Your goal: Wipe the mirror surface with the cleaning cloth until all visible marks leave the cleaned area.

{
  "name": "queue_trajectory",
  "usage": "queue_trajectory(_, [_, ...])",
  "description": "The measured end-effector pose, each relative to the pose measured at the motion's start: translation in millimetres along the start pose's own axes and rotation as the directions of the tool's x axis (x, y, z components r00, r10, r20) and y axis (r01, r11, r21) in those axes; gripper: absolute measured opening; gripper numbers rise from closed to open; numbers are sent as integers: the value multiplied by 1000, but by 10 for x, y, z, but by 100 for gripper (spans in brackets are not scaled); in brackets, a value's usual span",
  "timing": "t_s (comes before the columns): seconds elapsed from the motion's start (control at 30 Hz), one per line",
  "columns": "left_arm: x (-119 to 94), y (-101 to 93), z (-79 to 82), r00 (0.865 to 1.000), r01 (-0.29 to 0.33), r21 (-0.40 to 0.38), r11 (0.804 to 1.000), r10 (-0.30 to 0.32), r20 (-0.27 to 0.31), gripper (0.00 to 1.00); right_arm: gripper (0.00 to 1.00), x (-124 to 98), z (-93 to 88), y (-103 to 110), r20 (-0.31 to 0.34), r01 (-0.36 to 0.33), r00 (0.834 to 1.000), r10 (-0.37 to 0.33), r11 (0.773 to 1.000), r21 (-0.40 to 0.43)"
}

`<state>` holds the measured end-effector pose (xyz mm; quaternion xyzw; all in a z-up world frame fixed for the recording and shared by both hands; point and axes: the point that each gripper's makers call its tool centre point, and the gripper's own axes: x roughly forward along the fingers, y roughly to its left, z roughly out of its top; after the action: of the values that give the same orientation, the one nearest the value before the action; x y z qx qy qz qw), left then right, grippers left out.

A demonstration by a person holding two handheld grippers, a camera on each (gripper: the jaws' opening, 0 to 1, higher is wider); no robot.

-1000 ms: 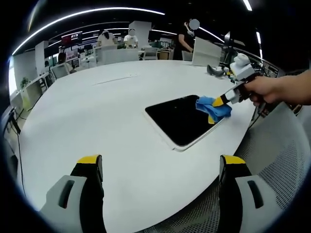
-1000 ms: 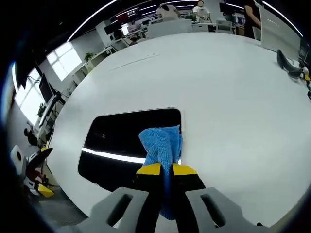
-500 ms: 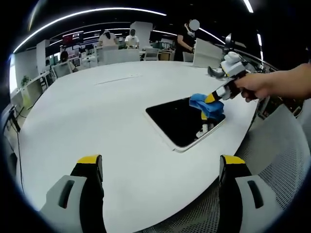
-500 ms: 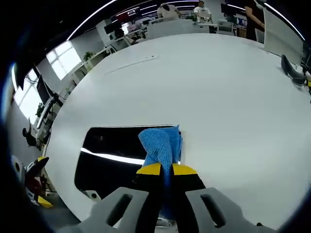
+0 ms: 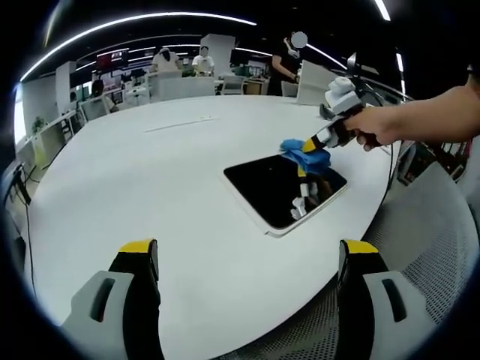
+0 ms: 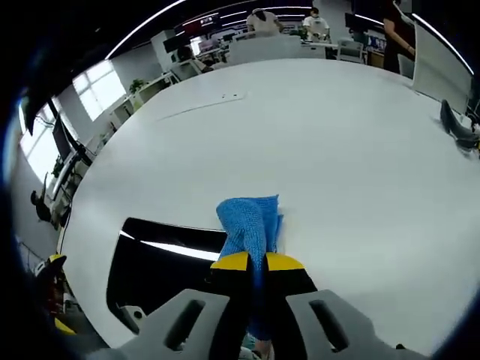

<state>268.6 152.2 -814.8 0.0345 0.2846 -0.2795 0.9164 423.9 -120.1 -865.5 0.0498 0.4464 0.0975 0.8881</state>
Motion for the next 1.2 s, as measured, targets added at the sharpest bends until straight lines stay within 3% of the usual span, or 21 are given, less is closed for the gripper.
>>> queue_trajectory(0.37, [-18, 45, 45, 999, -21, -23, 1000, 22, 26, 99, 0, 17, -10, 2, -12, 8, 1000, -8, 999, -39])
queue_trajectory(0.43, [-17, 37, 65, 999, -28, 37, 999, 27, 21, 99, 0, 13, -13, 4, -8, 2, 1000, -2, 998, -66])
queue_trajectory(0.47, [-27, 27, 118, 999, -34, 78, 996, 31, 39, 99, 0, 12, -13, 0, -7, 1, 1000, -1, 998, -60])
queue_trajectory(0.5, [-70, 51, 266, 992, -69, 115, 991, 56, 114, 99, 0, 10, -12, 0, -10, -1, 1000, 0, 999, -39])
queue_trajectory(0.53, [-102, 70, 352, 984, -88, 110, 990, 69, 167, 99, 0, 9, -11, -2, -12, -5, 1000, 5, 1000, -18])
queue_trajectory(0.57, [-114, 82, 367, 982, -86, 81, 993, 70, 177, 99, 0, 12, -11, 6, -20, -23, 1000, 23, 999, 29])
queue_trajectory(0.67, [-82, 103, 242, 991, -80, 62, 995, 73, 111, 99, 0, 16, -6, -26, -25, -53, 998, 55, 996, 67])
queue_trajectory(0.7, [-73, 90, 183, 995, -66, 14, 998, 64, 80, 99, 1, 15, -8, -23, -25, -58, 998, 61, 995, 80])
queue_trajectory(0.83, [-87, 131, 189, 993, -82, 20, 996, 80, 84, 99, 1, -20, -11, -20, -33, -72, 997, 75, 995, 68])
queue_trajectory(0.93, [-51, 39, 182, 996, -34, 35, 999, 31, 82, 99, 1, -148, 54, -12, -32, -115, 992, 118, 990, 85])
queue_trajectory(1.03, [-94, 136, 187, 993, -75, -19, 997, 76, 96, 99, 1, -291, 224, -171, 8, -123, 992, 123, 989, 80])
queue_trajectory(1.13, [-88, 184, 141, 993, -76, -99, 992, 84, 80, 99, 1, -469, 279, -319, 26, -135, 991, 132, 984, 117])
queue_trajectory(1.2, [-122, 247, 162, 988, -116, -73, 991, 123, 90, 99, 1, -568, 272, -508, 31, -94, 995, 93, 995, 35])
